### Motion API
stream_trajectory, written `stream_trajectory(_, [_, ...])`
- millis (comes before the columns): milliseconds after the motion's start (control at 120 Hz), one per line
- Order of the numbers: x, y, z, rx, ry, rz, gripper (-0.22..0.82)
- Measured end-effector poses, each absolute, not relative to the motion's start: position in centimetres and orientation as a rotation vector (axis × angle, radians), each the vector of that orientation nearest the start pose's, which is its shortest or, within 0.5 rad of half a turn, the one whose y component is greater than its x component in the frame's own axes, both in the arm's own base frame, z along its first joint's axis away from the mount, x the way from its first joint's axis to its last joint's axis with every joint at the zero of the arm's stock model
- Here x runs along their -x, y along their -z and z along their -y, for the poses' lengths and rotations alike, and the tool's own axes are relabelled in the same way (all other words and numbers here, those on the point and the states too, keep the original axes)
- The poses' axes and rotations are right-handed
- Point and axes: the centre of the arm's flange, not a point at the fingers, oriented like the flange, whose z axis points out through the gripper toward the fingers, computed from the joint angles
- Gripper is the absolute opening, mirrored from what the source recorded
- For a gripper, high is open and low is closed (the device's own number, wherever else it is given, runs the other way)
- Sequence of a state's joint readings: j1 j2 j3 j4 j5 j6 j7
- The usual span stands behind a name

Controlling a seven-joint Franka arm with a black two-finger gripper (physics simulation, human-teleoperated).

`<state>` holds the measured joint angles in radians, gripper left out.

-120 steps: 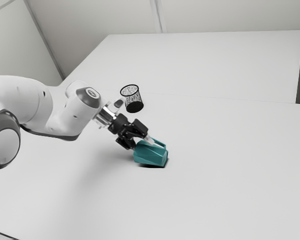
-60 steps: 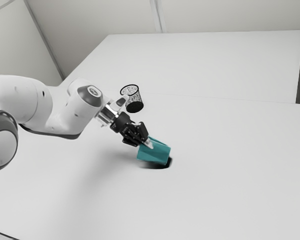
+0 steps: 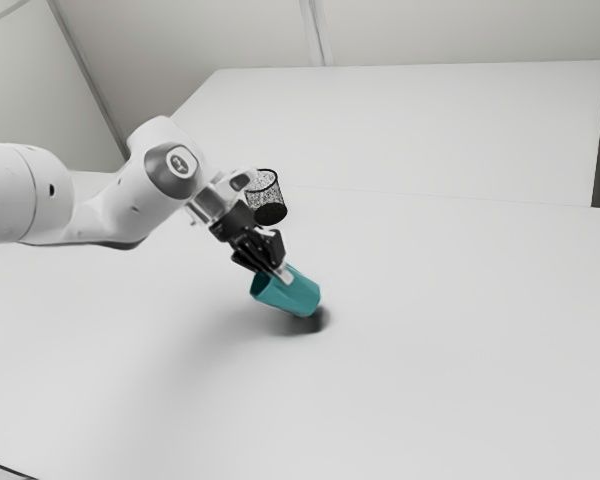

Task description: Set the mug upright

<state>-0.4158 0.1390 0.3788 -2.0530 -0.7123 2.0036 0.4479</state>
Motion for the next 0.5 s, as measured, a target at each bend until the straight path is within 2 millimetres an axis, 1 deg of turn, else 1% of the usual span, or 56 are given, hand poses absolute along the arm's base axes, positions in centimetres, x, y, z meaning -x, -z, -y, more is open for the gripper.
stream_trajectory(208, [-56.8, -40.0, 6.5, -2.697, 0.031, 0.243, -0.17])
stream_trajectory(383, [-56.6, -41.2, 6.2, -2.834, 0.050, 0.339, -0.17])
stream_trajectory(500, [-56.1, -41.4, 6.6, -2.914, 0.100, 0.411, -0.17])
